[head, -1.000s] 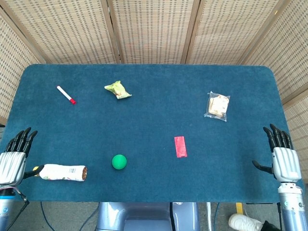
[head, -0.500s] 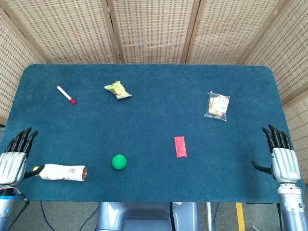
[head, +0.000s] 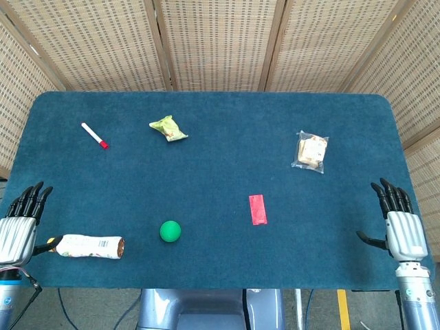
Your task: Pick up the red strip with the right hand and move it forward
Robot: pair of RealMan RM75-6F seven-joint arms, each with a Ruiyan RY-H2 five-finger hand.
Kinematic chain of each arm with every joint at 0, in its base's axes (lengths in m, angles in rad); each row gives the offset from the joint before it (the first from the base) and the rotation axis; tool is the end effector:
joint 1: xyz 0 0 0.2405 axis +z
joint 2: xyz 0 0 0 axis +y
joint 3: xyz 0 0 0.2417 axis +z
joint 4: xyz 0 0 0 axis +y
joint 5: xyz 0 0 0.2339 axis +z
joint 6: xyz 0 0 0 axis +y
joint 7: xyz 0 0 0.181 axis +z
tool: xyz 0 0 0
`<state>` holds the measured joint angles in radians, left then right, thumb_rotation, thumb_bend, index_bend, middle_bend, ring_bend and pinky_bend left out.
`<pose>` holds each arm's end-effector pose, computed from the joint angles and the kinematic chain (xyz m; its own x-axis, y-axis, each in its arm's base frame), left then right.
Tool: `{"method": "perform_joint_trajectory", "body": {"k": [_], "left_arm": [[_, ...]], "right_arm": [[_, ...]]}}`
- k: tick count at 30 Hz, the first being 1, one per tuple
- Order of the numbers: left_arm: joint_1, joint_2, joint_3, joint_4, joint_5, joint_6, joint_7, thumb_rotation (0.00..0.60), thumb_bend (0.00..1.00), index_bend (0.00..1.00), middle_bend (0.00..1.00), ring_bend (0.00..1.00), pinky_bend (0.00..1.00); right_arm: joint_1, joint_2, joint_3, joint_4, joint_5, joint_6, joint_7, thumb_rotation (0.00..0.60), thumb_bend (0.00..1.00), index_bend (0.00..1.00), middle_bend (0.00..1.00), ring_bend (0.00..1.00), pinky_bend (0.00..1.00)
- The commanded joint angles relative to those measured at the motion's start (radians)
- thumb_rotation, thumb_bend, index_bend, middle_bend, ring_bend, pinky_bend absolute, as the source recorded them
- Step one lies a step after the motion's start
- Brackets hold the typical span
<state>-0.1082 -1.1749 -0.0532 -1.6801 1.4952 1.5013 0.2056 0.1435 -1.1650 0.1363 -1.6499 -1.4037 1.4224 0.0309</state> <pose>-0.2793 0.2244 0.1103 0.4681 -0.0204 0.8834 0.8829 -0.0307 -0.4685 -0.2901 -0.2546 0.1229 0.2671 0.0326 0.9631 -0.9636 0.0168 0.2667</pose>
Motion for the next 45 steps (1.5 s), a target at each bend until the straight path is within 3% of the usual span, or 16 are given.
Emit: {"method": "perform_joint_trajectory", "body": {"k": [1, 7, 15, 26, 30, 45], "left_arm": [[0.0, 0.0, -0.001, 0.0, -0.001, 0.001, -0.001, 0.6, 0.05, 0.0, 0.0, 0.0, 0.12], [-0.001, 0.001, -0.008, 0.0, -0.011, 0.001, -0.001, 0.6, 0.05, 0.0, 0.0, 0.0, 0.12], [-0.002, -0.003, -0.013, -0.001, -0.02, 0.001, 0.014, 0.6, 0.05, 0.0, 0.0, 0.0, 0.12], [-0.002, -0.001, -0.017, 0.001, -0.027, 0.002, 0.006, 0.6, 0.05, 0.0, 0.0, 0.0, 0.12], [-0.003, -0.001, -0.017, 0.002, -0.028, 0.0, 0.004, 0.6, 0.06, 0.0, 0.0, 0.0, 0.12], [-0.005, 0.0, -0.013, 0.001, -0.024, -0.007, -0.002, 0.6, 0.06, 0.0, 0.0, 0.0, 0.12]], "right_arm": [[0.003, -0.001, 0.0, 0.002, -0.005, -0.002, 0.001, 0.6, 0.17, 0.0, 0.0, 0.0, 0.0], [0.027, 0.001, -0.01, 0.011, -0.058, -0.024, 0.054, 0.6, 0.17, 0.0, 0.0, 0.0, 0.0], [0.137, 0.033, -0.056, 0.031, -0.228, -0.146, 0.251, 0.6, 0.17, 0.0, 0.0, 0.0, 0.0], [0.271, -0.039, -0.088, 0.012, -0.329, -0.273, 0.359, 0.6, 0.17, 0.0, 0.0, 0.0, 0.0], [0.294, -0.068, -0.09, 0.009, -0.327, -0.297, 0.363, 0.6, 0.17, 0.0, 0.0, 0.0, 0.0], [0.341, -0.227, -0.044, 0.022, -0.16, -0.373, 0.218, 0.6, 0.36, 0.01, 0.0, 0.0, 0.0]]}}
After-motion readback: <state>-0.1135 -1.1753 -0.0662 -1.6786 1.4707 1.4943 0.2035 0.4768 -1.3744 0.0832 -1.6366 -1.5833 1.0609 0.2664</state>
